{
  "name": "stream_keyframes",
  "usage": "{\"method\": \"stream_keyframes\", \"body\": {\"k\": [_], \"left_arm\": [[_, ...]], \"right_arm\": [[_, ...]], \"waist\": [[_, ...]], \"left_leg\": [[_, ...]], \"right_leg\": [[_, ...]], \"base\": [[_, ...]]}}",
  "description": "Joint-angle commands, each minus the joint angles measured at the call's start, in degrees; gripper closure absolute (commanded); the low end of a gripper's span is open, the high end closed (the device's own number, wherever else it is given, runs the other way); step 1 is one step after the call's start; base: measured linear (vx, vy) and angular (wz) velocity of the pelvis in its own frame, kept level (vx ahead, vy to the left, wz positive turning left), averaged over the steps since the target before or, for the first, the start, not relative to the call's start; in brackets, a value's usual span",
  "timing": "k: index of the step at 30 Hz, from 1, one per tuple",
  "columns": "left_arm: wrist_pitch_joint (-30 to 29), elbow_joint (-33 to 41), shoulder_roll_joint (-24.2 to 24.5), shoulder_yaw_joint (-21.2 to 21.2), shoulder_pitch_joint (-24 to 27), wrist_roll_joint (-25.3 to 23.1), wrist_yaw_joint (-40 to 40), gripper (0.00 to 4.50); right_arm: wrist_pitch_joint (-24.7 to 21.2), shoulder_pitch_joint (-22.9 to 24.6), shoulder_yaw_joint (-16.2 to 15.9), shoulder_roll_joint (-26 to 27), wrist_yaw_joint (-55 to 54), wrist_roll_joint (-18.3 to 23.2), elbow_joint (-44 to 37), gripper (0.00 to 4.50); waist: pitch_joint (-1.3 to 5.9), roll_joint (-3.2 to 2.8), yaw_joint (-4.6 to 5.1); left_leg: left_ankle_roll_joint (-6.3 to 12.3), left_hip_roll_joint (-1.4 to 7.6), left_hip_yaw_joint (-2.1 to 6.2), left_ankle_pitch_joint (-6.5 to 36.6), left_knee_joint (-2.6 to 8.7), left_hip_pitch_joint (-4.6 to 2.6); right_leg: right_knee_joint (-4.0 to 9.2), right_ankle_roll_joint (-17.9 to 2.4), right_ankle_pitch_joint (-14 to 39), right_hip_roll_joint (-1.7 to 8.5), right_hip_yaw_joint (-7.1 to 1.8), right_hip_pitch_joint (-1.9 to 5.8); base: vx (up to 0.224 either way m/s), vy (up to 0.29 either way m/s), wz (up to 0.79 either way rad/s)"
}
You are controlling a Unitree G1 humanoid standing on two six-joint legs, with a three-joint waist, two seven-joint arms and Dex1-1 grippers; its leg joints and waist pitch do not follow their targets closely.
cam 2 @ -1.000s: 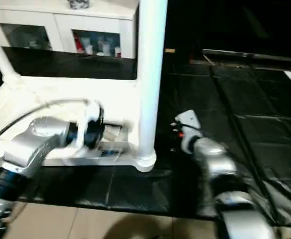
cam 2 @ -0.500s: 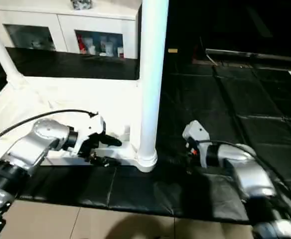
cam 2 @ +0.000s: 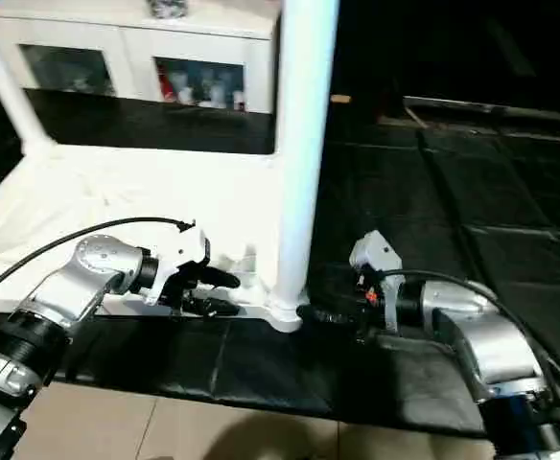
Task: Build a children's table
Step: Rotate table base
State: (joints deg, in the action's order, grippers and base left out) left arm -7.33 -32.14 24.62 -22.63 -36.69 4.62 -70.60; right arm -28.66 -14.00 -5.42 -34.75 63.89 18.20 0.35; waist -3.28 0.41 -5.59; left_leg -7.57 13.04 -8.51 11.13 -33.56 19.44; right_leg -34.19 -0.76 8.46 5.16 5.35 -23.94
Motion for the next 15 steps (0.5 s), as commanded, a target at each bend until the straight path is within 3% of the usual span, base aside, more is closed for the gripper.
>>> {"method": "stream_keyframes", "body": {"k": [1,4,15], "left_arm": [[0.59,-0.18,0.04,0.28,-1.25,-0.71,-0.34,2.61],[0.88,-0.71,-0.16,0.26,-1.37,-0.91,-0.84,2.90],[1.88,-1.44,0.84,-1.57,-1.22,-3.76,-2.38,3.84]], "right_arm": [[-0.90,0.34,-0.29,-0.92,1.56,1.11,-1.09,0.00],[-0.89,0.79,-0.32,-1.61,2.94,1.84,-1.93,0.00],[-1.07,0.84,-0.74,-2.03,3.13,1.93,-2.30,0.00]], "waist": [[4.14,0.42,-0.28],[4.15,0.53,-0.40],[4.00,0.50,-0.46]], "left_leg": [[3.67,-0.59,-1.31,10.31,3.73,0.82],[3.63,-0.59,-1.34,10.10,3.66,0.89],[3.20,-0.72,-1.31,10.58,3.71,0.85]], "right_leg": [[4.37,-7.69,20.23,1.98,-2.11,3.88],[4.18,-8.38,19.25,2.05,-2.12,3.92],[4.73,-6.46,23.06,2.09,-2.00,3.83]], "base": [[0.000,0.000,0.00],[0.000,0.000,0.00],[0.000,0.000,0.00]]}}
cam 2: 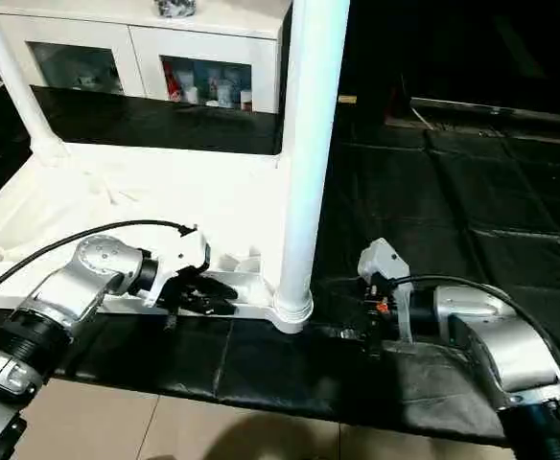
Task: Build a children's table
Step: Rotate table base, then rotate leg to tighten
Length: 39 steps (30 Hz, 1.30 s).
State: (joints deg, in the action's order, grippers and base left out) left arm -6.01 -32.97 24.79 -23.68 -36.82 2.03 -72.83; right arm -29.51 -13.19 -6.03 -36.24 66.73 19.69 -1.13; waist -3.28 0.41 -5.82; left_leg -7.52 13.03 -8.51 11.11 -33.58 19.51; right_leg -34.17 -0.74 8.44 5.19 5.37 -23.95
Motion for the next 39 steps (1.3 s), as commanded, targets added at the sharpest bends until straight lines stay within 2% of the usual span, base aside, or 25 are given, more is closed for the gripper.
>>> {"method": "stream_keyframes", "body": {"k": [1,8,12,15,18,22,25,26,27,28,29,30,31,37,39], "left_arm": [[0.64,-0.71,0.71,-0.49,-1.12,-1.31,-0.22,3.90],[0.71,-0.46,0.79,-0.46,-1.31,-1.58,-1.03,4.44],[0.99,-0.12,0.06,0.52,-1.28,-0.61,-1.91,4.48],[0.90,0.34,0.05,0.58,-1.04,0.02,-3.51,4.48],[1.08,0.82,0.30,0.30,-0.59,0.50,-5.16,4.48],[2.65,2.18,1.56,-1.66,0.79,0.13,-9.06,4.48],[3.23,2.28,1.69,-1.96,0.97,-0.14,-9.58,4.48],[3.62,2.31,1.78,-2.24,1.00,-0.42,-9.84,4.48],[3.97,2.30,1.86,-2.48,0.99,-0.76,-10.10,4.50],[3.97,2.30,1.86,-2.48,0.99,-0.76,-10.10,4.50],[4.44,2.38,1.97,-2.71,0.94,-1.22,-10.61,4.50],[4.47,2.43,1.99,-2.71,0.92,-1.25,-10.73,4.50],[4.45,2.61,2.02,-2.64,0.93,-1.23,-10.94,4.50],[4.45,3.11,2.40,-2.39,0.95,-1.15,-11.45,4.50],[4.81,2.98,2.65,-2.37,1.04,-1.35,-11.47,4.50]], "right_arm": [[-0.20,-0.01,-0.16,-0.52,0.27,0.45,-0.78,0.00],[-0.09,-0.25,-0.27,-0.30,-0.06,0.52,-0.64,0.00],[-0.21,-0.76,-0.11,0.19,-0.11,1.03,0.09,0.00],[0.37,-1.98,0.06,1.38,0.14,1.65,1.42,0.00],[0.32,-2.92,-0.28,1.96,1.29,2.35,2.20,0.00],[3.32,-6.71,-2.54,4.54,4.37,1.85,7.04,0.00],[3.86,-7.75,-2.92,5.25,5.38,2.16,8.49,0.00],[4.21,-8.71,-3.78,5.62,6.42,1.75,10.09,0.00],[4.73,-9.63,-4.71,5.90,7.44,1.11,11.75,0.18],[4.73,-9.63,-4.71,5.90,7.44,1.11,11.75,0.18],[5.96,-11.47,-6.49,6.60,9.50,-0.12,15.18,0.29],[6.25,-11.90,-6.85,6.79,9.94,-0.37,15.96,0.37],[6.73,-12.57,-7.45,7.09,10.77,-0.57,17.10,0.47],[8.35,-14.47,-8.69,8.06,13.28,-1.14,20.53,0.86],[9.56,-15.41,-9.05,8.40,14.22,-1.29,22.56,1.19]], "waist": [[4.01,0.46,-0.23],[4.07,0.49,-0.27],[4.24,0.48,-0.15],[4.35,0.27,-0.10],[4.39,0.17,-0.10],[4.38,0.25,0.29],[4.39,0.12,0.19],[4.36,0.33,-0.02],[4.29,0.55,0.01],[4.35,0.38,-0.12],[4.35,0.89,-0.23],[4.29,0.66,-0.24],[4.25,1.00,-0.29],[4.28,0.96,-0.81],[4.31,0.99,-0.81]], "left_leg": [[3.08,-0.70,-1.28,10.64,3.75,0.80],[3.06,-0.68,-1.25,10.51,3.74,0.86],[3.19,-0.62,-1.24,9.44,3.64,0.92],[3.34,-0.54,-1.24,8.77,3.58,0.91],[3.42,-0.51,-1.28,8.86,3.56,0.77],[3.46,-0.46,-1.30,8.97,3.60,0.96],[3.40,-0.39,-1.36,9.18,3.55,0.76],[3.39,-0.30,-1.46,9.63,3.52,0.51],[3.34,-0.32,-1.45,9.57,3.58,0.61],[3.30,-0.35,-1.39,9.63,3.56,0.65],[3.22,-0.34,-1.46,9.75,3.50,0.66],[3.10,-0.35,-1.41,9.58,3.56,0.76],[3.05,-0.37,-1.51,9.55,3.49,0.81],[2.96,-0.28,-1.47,9.11,3.50,0.80],[2.95,-0.29,-1.44,8.94,3.49,0.79]], "right_leg": [[4.68,-6.49,23.04,2.07,-2.01,3.87],[4.53,-7.07,22.06,2.08,-2.01,3.98],[4.14,-8.11,19.13,2.09,-2.11,4.07],[3.65,-9.93,15.88,2.09,-2.18,4.13],[3.61,-10.70,15.08,2.11,-2.19,4.16],[3.40,-11.53,14.42,2.20,-2.17,4.18],[3.36,-11.88,14.40,2.15,-2.22,4.15],[3.52,-11.87,14.98,2.20,-2.25,3.95],[3.46,-11.77,15.34,2.16,-2.25,4.02],[3.33,-11.84,15.71,2.24,-2.18,4.07],[3.41,-11.32,16.91,2.32,-2.16,4.00],[3.38,-11.25,17.23,2.33,-2.18,4.00],[3.56,-10.78,17.93,2.38,-2.22,3.97],[3.42,-10.23,18.55,2.43,-2.21,3.83],[3.35,-10.18,18.52,2.42,-2.21,3.84]], "base": [[0.000,0.000,0.00],[0.000,0.000,0.00],[0.000,0.000,0.00],[0.000,0.000,0.00],[0.000,0.000,0.00],[0.000,0.000,0.00],[0.000,0.000,0.00],[0.000,0.000,0.00],[0.000,0.000,0.00],[0.000,0.000,0.00],[0.000,0.000,0.00],[0.000,0.000,0.00],[0.000,0.000,0.00],[0.000,0.000,0.00],[0.000,0.000,0.00]]}}
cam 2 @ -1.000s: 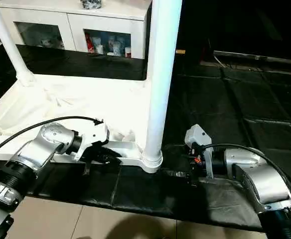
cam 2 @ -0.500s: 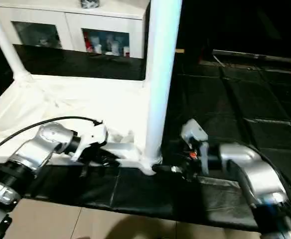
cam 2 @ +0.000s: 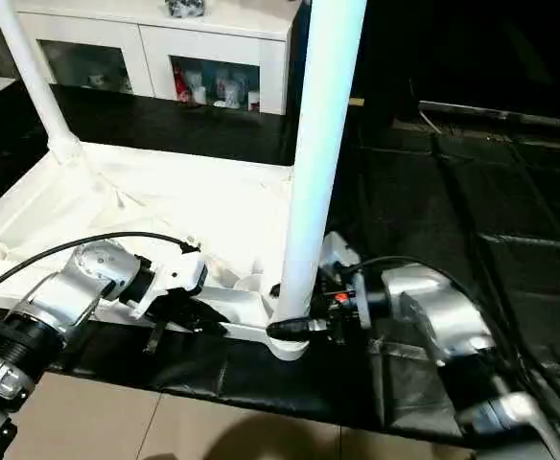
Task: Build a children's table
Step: Rotate leg to tighten
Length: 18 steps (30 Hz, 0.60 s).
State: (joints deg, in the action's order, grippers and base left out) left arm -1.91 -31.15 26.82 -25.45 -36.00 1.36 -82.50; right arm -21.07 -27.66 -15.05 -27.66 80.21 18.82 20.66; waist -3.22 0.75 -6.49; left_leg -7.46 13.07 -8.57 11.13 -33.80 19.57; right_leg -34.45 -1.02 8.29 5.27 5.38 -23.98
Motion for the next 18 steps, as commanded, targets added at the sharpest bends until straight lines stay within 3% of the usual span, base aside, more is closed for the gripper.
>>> {"method": "stream_keyframes", "body": {"k": [1,13,18], "left_arm": [[0.81,1.12,0.72,-0.54,0.30,-0.74,-1.73,4.50],[-2.25,0.07,-0.97,1.53,-0.07,-0.20,2.75,4.50],[-7.43,-1.77,-5.02,4.68,-1.36,1.01,10.31,4.50]], "right_arm": [[1.53,-1.24,-0.15,-0.03,1.17,-0.57,1.48,1.19],[1.93,0.27,0.02,1.06,2.06,-0.03,1.11,2.09],[1.30,4.04,1.51,4.54,-7.69,-0.92,-1.72,2.23]], "waist": [[4.25,0.67,-0.18],[4.13,0.50,-0.11],[3.96,0.42,-0.03]], "left_leg": [[2.88,-0.31,-1.39,8.86,3.72,0.75],[2.41,-0.40,-1.37,10.38,3.80,0.65],[1.79,-0.65,-1.29,11.41,3.92,0.50]], "right_leg": [[3.64,-9.87,18.57,2.37,-2.23,3.90],[3.89,-9.30,20.45,2.22,-2.19,3.89],[4.45,-7.77,24.16,2.21,-2.06,3.80]], "base": [[0.000,0.000,0.00],[0.000,0.000,0.00],[0.000,0.000,0.00]]}}
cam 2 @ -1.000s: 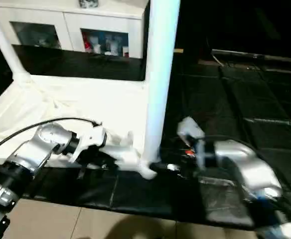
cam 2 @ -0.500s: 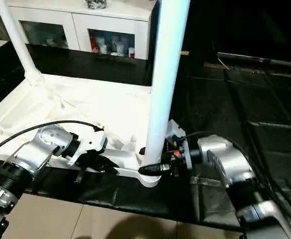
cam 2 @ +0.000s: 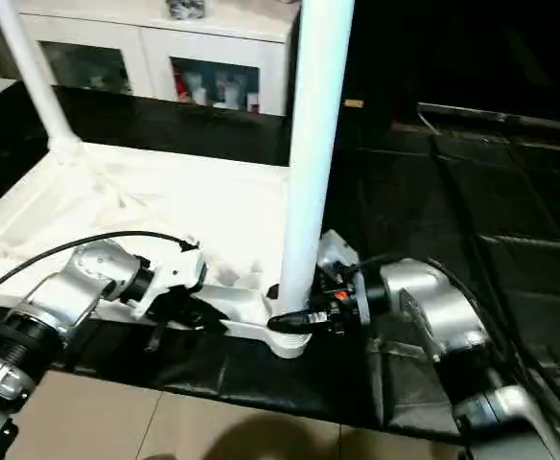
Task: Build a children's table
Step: Rotate leg to tighten
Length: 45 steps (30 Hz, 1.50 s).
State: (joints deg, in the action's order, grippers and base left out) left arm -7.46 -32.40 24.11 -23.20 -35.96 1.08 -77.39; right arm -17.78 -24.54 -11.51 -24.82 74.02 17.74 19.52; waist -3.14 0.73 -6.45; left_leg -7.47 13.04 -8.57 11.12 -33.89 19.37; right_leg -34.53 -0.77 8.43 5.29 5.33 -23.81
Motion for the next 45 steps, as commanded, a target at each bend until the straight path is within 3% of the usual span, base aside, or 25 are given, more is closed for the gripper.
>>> {"method": "stream_keyframes", "body": {"k": [1,2,4,5,6,7,8,11,16,17,19,24,26,31,38,39,41,45], "left_arm": [[-2.06,-0.71,-2.80,2.82,-1.57,1.52,5.89,4.50],[-3.22,-1.30,-4.15,3.73,-2.23,1.98,7.94,4.50],[-4.11,-1.79,-5.06,4.22,-2.82,1.93,9.64,4.50],[-5.13,-2.63,-6.40,4.73,-3.67,1.68,12.08,4.50],[-5.92,-3.45,-7.56,5.15,-4.45,1.39,14.27,4.50],[-7.32,-4.82,-9.57,5.97,-5.66,0.97,17.81,4.50],[-7.83,-5.25,-10.30,6.34,-6.02,0.81,19.08,4.50],[-8.42,-5.97,-11.60,6.89,-6.61,0.31,21.68,4.50],[-8.26,-6.92,-12.58,6.83,-7.46,-1.14,24.32,4.50],[-8.15,-7.00,-12.53,6.74,-7.45,-1.32,24.20,4.50],[-8.16,-6.95,-12.26,6.68,-7.33,-1.56,23.84,4.50],[-7.75,-6.10,-10.69,6.13,-6.59,-2.21,21.97,4.50],[-7.29,-5.23,-9.44,5.75,-5.72,-2.22,19.79,4.50],[-4.45,-2.52,-6.40,4.57,-3.16,-1.20,12.47,4.50],[0.12,-0.53,-2.27,2.17,-0.82,-1.10,3.58,4.50],[1.12,-0.69,-1.71,1.77,-0.75,-1.27,2.45,4.50],[2.95,-0.30,-0.26,1.12,-0.44,-1.17,-1.18,4.50],[3.83,0.91,1.13,0.60,-0.09,-0.89,-4.73,4.50]], "right_arm": [[-1.33,1.19,-1.94,2.24,-2.92,-0.38,-0.51,2.26],[-0.72,1.02,-0.78,4.74,-9.35,-1.88,1.03,2.28],[-0.82,0.36,0.56,6.98,-14.62,-2.57,2.57,2.35],[-1.08,-0.76,2.18,10.04,-20.78,-3.12,4.68,2.39],[-0.90,-1.86,3.18,12.45,-25.72,-3.91,6.54,2.39],[-0.40,-3.93,4.53,16.13,-33.44,-5.33,9.58,2.42],[-0.37,-4.73,5.11,17.44,-36.18,-5.68,10.61,2.42],[-0.05,-6.25,6.10,19.90,-41.19,-6.34,12.37,2.43],[1.49,-7.96,5.50,23.51,-41.98,-7.40,12.85,2.43],[1.80,-7.80,5.65,23.83,-41.21,-7.11,12.59,2.10],[1.76,-7.27,5.48,23.73,-39.71,-6.93,11.90,2.10],[1.95,-5.79,5.11,20.90,-35.46,-6.01,10.42,1.60],[1.83,-4.52,4.92,17.74,-31.00,-5.30,8.97,1.39],[3.34,-2.17,3.40,9.21,-17.13,-4.86,6.50,0.89],[2.87,-1.44,2.64,1.77,-2.25,-1.97,3.82,0.89],[3.22,-1.51,2.14,0.67,-0.03,-1.83,3.70,0.89],[4.17,-2.19,0.99,-1.40,4.87,-1.77,4.24,0.89],[4.89,-3.17,0.47,-1.84,7.32,-2.23,5.43,0.89]], "waist": [[3.83,0.45,-0.02],[3.77,0.28,0.31],[3.72,0.54,1.04],[3.70,0.50,1.56],[3.74,-0.06,1.68],[3.87,0.04,2.17],[3.82,-0.10,2.84],[3.80,-0.13,3.32],[4.05,-0.12,3.24],[4.13,-0.10,3.12],[4.16,-0.07,2.98],[4.19,-0.02,2.58],[4.16,0.35,2.37],[4.12,0.12,1.72],[3.93,0.32,0.89],[3.98,0.60,0.89],[3.98,0.46,0.43],[3.96,0.44,0.03]], "left_leg": [[1.70,-0.68,-1.27,11.72,4.03,0.69],[1.36,-0.95,-1.16,12.19,4.04,0.94],[0.95,-1.36,-1.18,12.88,3.88,0.81],[0.61,-1.49,-1.02,13.06,3.87,1.09],[0.15,-1.49,-0.87,13.08,3.93,1.10],[-0.13,-1.71,-0.74,13.45,3.77,1.17],[-0.31,-1.71,-0.66,13.79,3.83,1.14],[0.92,-1.64,-0.71,15.03,3.90,0.71],[1.95,-1.31,-0.80,13.83,4.14,0.74],[2.16,-1.20,-0.83,12.92,4.17,0.81],[2.46,-1.14,-0.92,12.12,4.17,0.86],[3.01,-1.12,-1.06,10.45,4.19,0.88],[3.49,-1.04,-1.15,10.69,4.19,0.85],[4.50,-0.74,-1.18,10.60,4.15,0.94],[4.40,-0.58,-1.23,11.81,4.24,0.66],[4.50,-0.57,-1.28,11.78,4.19,0.69],[4.68,-0.44,-1.38,11.86,4.13,0.52],[4.15,-0.37,-1.30,11.44,4.20,0.67]], "right_leg": [[4.72,-7.49,25.10,2.17,-1.95,3.57],[5.01,-5.84,27.85,2.18,-1.76,3.74],[5.56,-4.32,30.95,2.09,-1.47,3.51],[5.74,-3.29,32.78,2.13,-1.19,3.59],[5.76,-3.05,33.27,2.24,-1.06,3.58],[6.10,-2.17,34.29,2.18,-0.63,3.64],[6.20,-2.42,33.65,2.08,-0.55,3.45],[6.37,-3.75,31.55,1.86,-0.55,3.26],[5.46,-6.34,25.63,1.88,-1.26,3.47],[5.10,-7.24,23.34,1.92,-1.45,3.59],[4.76,-8.40,20.93,1.94,-1.62,3.72],[4.47,-9.76,18.23,2.02,-1.80,4.01],[4.57,-9.77,18.53,2.00,-1.83,4.05],[4.42,-10.03,17.86,2.15,-1.99,4.06],[4.67,-9.61,21.07,2.16,-1.90,3.72],[4.72,-9.45,21.33,2.15,-1.90,3.78],[4.66,-9.56,21.87,2.20,-1.94,3.58],[4.63,-9.31,22.35,2.28,-1.91,3.55]], "base": [[0.000,0.000,0.00],[0.000,0.000,0.00],[0.000,0.000,0.00],[0.000,0.000,0.00],[0.000,0.000,0.00],[0.000,0.000,0.00],[0.000,0.000,0.00],[0.000,0.000,0.00],[0.000,0.000,0.00],[0.000,0.000,0.00],[0.000,0.000,0.00],[0.000,0.000,0.00],[0.000,0.000,0.00],[0.000,0.000,0.00],[0.000,0.000,0.00],[0.000,0.000,0.00],[0.000,0.000,0.00],[0.000,0.000,0.00]]}}
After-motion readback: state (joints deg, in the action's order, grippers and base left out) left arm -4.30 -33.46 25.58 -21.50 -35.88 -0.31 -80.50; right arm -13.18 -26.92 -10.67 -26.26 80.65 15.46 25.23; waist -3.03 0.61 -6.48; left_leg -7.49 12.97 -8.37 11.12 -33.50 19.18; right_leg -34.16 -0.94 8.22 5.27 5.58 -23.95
